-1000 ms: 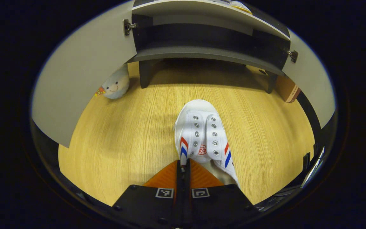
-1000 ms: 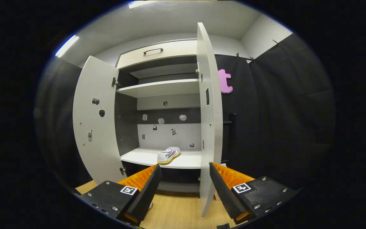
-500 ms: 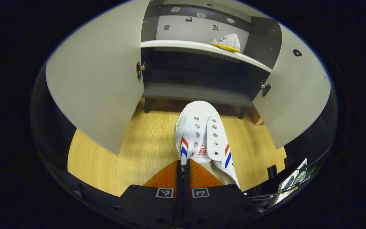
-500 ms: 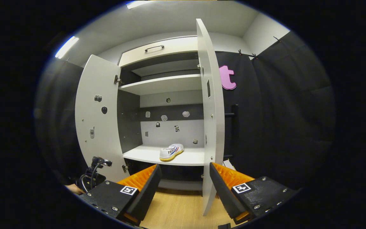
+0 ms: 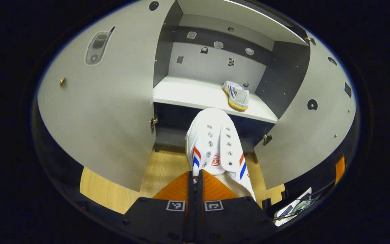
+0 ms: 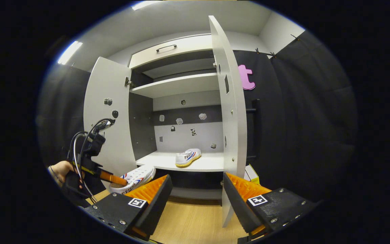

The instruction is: Grab one shoe with the right hand and put it into the shoe cabinet, grab the other shoe with the left hand and put it into the shoe cabinet; then close the right door with the right hand and the left door with the left hand.

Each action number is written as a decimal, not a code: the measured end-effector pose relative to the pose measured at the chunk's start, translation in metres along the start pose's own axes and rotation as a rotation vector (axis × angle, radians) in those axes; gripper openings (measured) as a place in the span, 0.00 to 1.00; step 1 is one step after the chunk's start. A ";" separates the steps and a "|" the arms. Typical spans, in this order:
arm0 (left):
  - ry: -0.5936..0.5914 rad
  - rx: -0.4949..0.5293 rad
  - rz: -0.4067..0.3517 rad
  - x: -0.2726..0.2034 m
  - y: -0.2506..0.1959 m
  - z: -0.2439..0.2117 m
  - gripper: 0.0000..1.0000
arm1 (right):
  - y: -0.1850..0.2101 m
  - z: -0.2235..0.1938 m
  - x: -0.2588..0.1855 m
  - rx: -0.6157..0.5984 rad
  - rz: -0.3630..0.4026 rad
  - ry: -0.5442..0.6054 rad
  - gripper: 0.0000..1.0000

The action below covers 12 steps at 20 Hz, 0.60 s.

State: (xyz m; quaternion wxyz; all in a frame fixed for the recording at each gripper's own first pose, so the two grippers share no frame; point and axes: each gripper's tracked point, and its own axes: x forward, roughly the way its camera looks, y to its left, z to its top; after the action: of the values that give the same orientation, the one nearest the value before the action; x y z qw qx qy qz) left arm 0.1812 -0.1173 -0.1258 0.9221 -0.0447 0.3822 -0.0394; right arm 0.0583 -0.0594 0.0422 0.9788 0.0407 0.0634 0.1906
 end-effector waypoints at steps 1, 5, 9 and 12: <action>-0.017 0.024 0.006 -0.003 0.001 0.007 0.06 | -0.001 -0.003 0.000 0.005 -0.002 0.005 0.88; -0.080 0.049 0.019 -0.018 0.008 0.073 0.07 | -0.007 -0.007 0.001 0.015 -0.025 0.014 0.93; -0.134 0.068 0.017 0.012 -0.002 0.136 0.06 | -0.014 -0.007 0.004 0.018 -0.066 0.011 0.93; -0.144 0.103 0.016 0.034 -0.005 0.170 0.06 | -0.014 -0.004 0.010 0.022 -0.089 0.001 0.93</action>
State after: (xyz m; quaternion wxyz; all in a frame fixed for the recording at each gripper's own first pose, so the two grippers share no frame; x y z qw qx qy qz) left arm 0.3254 -0.1167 -0.0297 0.9487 0.0031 0.3125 -0.0484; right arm 0.0717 -0.0683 0.0357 0.9857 0.0488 0.0678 0.1462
